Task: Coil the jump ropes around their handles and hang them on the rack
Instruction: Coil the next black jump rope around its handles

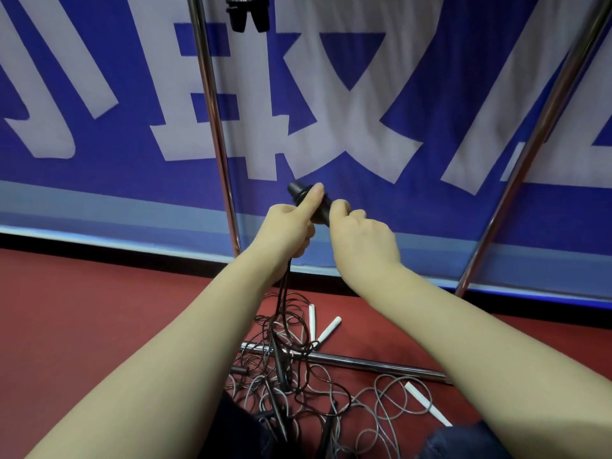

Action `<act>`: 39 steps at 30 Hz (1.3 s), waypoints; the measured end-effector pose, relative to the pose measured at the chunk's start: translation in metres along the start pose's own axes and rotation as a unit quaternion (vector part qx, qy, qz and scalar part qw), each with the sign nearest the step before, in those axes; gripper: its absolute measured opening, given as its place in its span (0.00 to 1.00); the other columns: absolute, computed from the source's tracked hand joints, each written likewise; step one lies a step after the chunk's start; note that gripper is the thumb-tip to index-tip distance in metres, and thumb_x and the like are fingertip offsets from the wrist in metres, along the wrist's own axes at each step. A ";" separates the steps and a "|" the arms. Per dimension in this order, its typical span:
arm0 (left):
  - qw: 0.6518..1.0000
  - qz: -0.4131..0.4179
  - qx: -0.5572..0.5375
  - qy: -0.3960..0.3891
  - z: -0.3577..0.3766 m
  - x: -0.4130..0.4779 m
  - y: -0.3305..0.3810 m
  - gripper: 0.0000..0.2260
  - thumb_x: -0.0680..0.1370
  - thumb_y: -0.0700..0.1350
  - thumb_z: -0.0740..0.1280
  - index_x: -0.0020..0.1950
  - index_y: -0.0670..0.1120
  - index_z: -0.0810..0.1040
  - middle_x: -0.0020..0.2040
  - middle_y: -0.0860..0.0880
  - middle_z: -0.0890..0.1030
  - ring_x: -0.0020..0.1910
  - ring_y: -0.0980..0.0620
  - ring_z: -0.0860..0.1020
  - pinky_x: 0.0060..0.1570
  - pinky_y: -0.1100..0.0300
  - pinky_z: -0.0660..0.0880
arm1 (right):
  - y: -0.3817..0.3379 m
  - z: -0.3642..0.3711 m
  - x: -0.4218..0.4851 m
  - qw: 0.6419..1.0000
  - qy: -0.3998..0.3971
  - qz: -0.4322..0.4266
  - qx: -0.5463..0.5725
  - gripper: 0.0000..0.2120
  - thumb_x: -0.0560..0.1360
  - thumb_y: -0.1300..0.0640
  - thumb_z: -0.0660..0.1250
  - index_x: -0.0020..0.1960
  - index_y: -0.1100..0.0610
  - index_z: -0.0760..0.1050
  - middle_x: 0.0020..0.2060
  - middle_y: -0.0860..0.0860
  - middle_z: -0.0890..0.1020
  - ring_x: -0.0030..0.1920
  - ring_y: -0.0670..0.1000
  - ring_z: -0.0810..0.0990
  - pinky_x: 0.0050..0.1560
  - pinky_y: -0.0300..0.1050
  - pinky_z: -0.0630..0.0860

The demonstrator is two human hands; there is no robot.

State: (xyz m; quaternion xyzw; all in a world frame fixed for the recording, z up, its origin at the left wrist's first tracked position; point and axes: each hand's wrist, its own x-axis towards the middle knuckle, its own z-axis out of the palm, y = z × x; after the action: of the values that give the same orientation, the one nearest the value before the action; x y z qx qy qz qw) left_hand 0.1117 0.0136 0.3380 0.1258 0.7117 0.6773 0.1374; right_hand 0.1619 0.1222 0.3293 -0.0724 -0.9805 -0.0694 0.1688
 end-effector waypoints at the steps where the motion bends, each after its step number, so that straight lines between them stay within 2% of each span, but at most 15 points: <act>1: 1.000 0.008 -0.001 0.014 0.001 0.000 -0.001 0.24 0.79 0.59 0.64 0.30 0.48 0.65 0.24 0.53 0.61 0.24 0.55 0.56 0.23 0.64 0.55 | -0.002 0.001 0.000 1.000 0.002 -0.001 -0.003 0.21 0.78 0.66 0.59 0.69 0.64 0.57 0.52 0.58 0.76 0.46 0.58 0.82 0.36 0.46 0.67; 4: 0.999 0.038 0.009 0.013 0.000 0.001 -0.001 0.24 0.81 0.59 0.62 0.30 0.48 0.63 0.22 0.55 0.61 0.22 0.56 0.57 0.23 0.65 0.57 | 0.000 0.000 -0.001 0.999 0.010 0.003 0.040 0.19 0.79 0.62 0.60 0.67 0.62 0.58 0.50 0.56 0.76 0.40 0.56 0.77 0.36 0.46 0.66; 7: 0.998 0.061 0.023 -0.019 -0.005 0.001 0.000 0.23 0.81 0.59 0.60 0.31 0.48 0.62 0.23 0.55 0.60 0.23 0.56 0.57 0.24 0.65 0.57 | 0.009 -0.006 0.000 0.960 -0.052 0.030 0.274 0.15 0.78 0.50 0.64 0.57 0.58 0.65 0.42 0.51 0.76 0.39 0.54 0.77 0.34 0.47 0.70; 10: 0.995 0.068 -0.011 -0.066 -0.011 -0.002 0.001 0.23 0.81 0.58 0.58 0.30 0.49 0.65 0.25 0.53 0.59 0.24 0.56 0.56 0.27 0.64 0.55 | 0.023 -0.021 0.005 0.793 -0.172 0.079 0.580 0.14 0.75 0.50 0.70 0.52 0.59 0.70 0.35 0.55 0.79 0.31 0.50 0.78 0.32 0.43 0.76; 12: 0.990 0.078 -0.026 -0.112 -0.011 -0.004 0.003 0.22 0.81 0.59 0.57 0.31 0.49 0.68 0.27 0.52 0.59 0.25 0.56 0.55 0.27 0.64 0.54 | 0.032 -0.027 0.003 0.683 -0.253 0.070 0.682 0.12 0.78 0.50 0.67 0.49 0.59 0.72 0.36 0.59 0.81 0.32 0.54 0.79 0.36 0.47 0.79; 14: 0.985 0.092 -0.032 -0.140 -0.009 -0.006 0.004 0.20 0.78 0.60 0.57 0.34 0.49 0.72 0.28 0.52 0.59 0.26 0.56 0.56 0.27 0.64 0.55 | 0.036 -0.028 -0.001 0.607 -0.303 0.053 0.733 0.11 0.80 0.50 0.62 0.48 0.59 0.73 0.35 0.58 0.80 0.31 0.54 0.78 0.33 0.47 0.79; 15: 0.983 0.097 -0.032 -0.151 -0.009 -0.006 0.005 0.19 0.77 0.61 0.58 0.32 0.50 0.73 0.27 0.53 0.60 0.26 0.56 0.56 0.27 0.65 0.55 | 0.037 -0.028 -0.002 0.591 -0.310 0.047 0.743 0.11 0.81 0.51 0.61 0.47 0.58 0.72 0.32 0.56 0.79 0.28 0.52 0.76 0.29 0.44 0.76; 17: 0.981 0.096 -0.023 -0.166 -0.013 -0.006 0.006 0.21 0.76 0.61 0.57 0.28 0.52 0.74 0.28 0.52 0.61 0.26 0.56 0.56 0.28 0.65 0.57 | 0.036 -0.028 -0.002 0.587 -0.309 0.040 0.747 0.09 0.81 0.52 0.60 0.47 0.58 0.69 0.27 0.52 0.72 0.22 0.48 0.67 0.23 0.38 0.66; 19: 0.984 0.093 0.000 -0.149 -0.020 -0.004 0.007 0.21 0.75 0.63 0.58 0.31 0.50 0.75 0.29 0.51 0.63 0.26 0.56 0.58 0.28 0.65 0.59 | 0.034 -0.028 0.002 0.607 -0.292 0.037 0.738 0.08 0.81 0.53 0.61 0.47 0.58 0.68 0.27 0.51 0.67 0.21 0.46 0.62 0.21 0.37 0.60; 23: 0.992 0.095 0.044 -0.063 -0.025 -0.001 0.007 0.21 0.72 0.64 0.64 0.35 0.46 0.78 0.29 0.49 0.72 0.25 0.55 0.61 0.27 0.63 0.59 | 0.035 -0.027 0.007 0.652 -0.260 0.030 0.711 0.08 0.81 0.53 0.63 0.48 0.56 0.68 0.28 0.52 0.68 0.22 0.48 0.62 0.23 0.38 0.61; 27: 0.994 0.087 0.018 -0.070 -0.024 0.000 0.008 0.18 0.69 0.62 0.68 0.44 0.47 0.79 0.28 0.50 0.72 0.24 0.55 0.59 0.27 0.62 0.56 | 0.041 -0.027 0.008 0.637 -0.258 0.036 0.726 0.09 0.81 0.54 0.63 0.44 0.56 0.67 0.28 0.51 0.68 0.21 0.48 0.62 0.22 0.36 0.61; 31: 0.986 0.096 0.065 -0.123 -0.030 0.000 0.006 0.08 0.78 0.46 0.69 0.52 0.42 0.79 0.31 0.48 0.77 0.24 0.54 0.59 0.25 0.63 0.56 | 0.053 -0.028 0.008 0.616 -0.245 0.052 0.747 0.08 0.80 0.54 0.62 0.46 0.59 0.69 0.26 0.51 0.67 0.20 0.46 0.61 0.20 0.35 0.59; 33: 0.983 0.105 0.103 -0.113 -0.030 -0.001 0.007 0.08 0.81 0.45 0.65 0.55 0.41 0.78 0.33 0.46 0.80 0.24 0.53 0.61 0.24 0.63 0.58 | 0.057 -0.028 0.009 0.622 -0.239 0.054 0.744 0.09 0.80 0.54 0.62 0.47 0.59 0.69 0.26 0.51 0.67 0.20 0.46 0.61 0.20 0.35 0.59; 36: 0.980 0.107 0.135 -0.105 -0.025 -0.001 0.009 0.10 0.84 0.45 0.60 0.52 0.40 0.78 0.34 0.45 0.80 0.24 0.52 0.69 0.25 0.63 0.64 | 0.058 -0.027 0.009 0.629 -0.237 0.054 0.739 0.08 0.80 0.55 0.62 0.46 0.60 0.69 0.26 0.51 0.68 0.20 0.46 0.61 0.20 0.36 0.59; 39: 0.990 0.081 0.045 -0.102 -0.023 0.000 0.009 0.11 0.83 0.40 0.59 0.45 0.38 0.76 0.35 0.42 0.81 0.29 0.50 0.76 0.32 0.60 0.74 | 0.057 -0.023 0.011 0.641 -0.238 0.050 0.728 0.08 0.80 0.55 0.62 0.46 0.59 0.69 0.26 0.51 0.68 0.21 0.47 0.62 0.21 0.37 0.60</act>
State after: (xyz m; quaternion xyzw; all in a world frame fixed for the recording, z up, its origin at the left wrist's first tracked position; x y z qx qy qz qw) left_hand 0.1030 -0.0067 0.3483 0.2572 0.7114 0.6370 0.1482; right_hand 0.1689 0.1751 0.3611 0.0114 -0.7158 0.6948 -0.0689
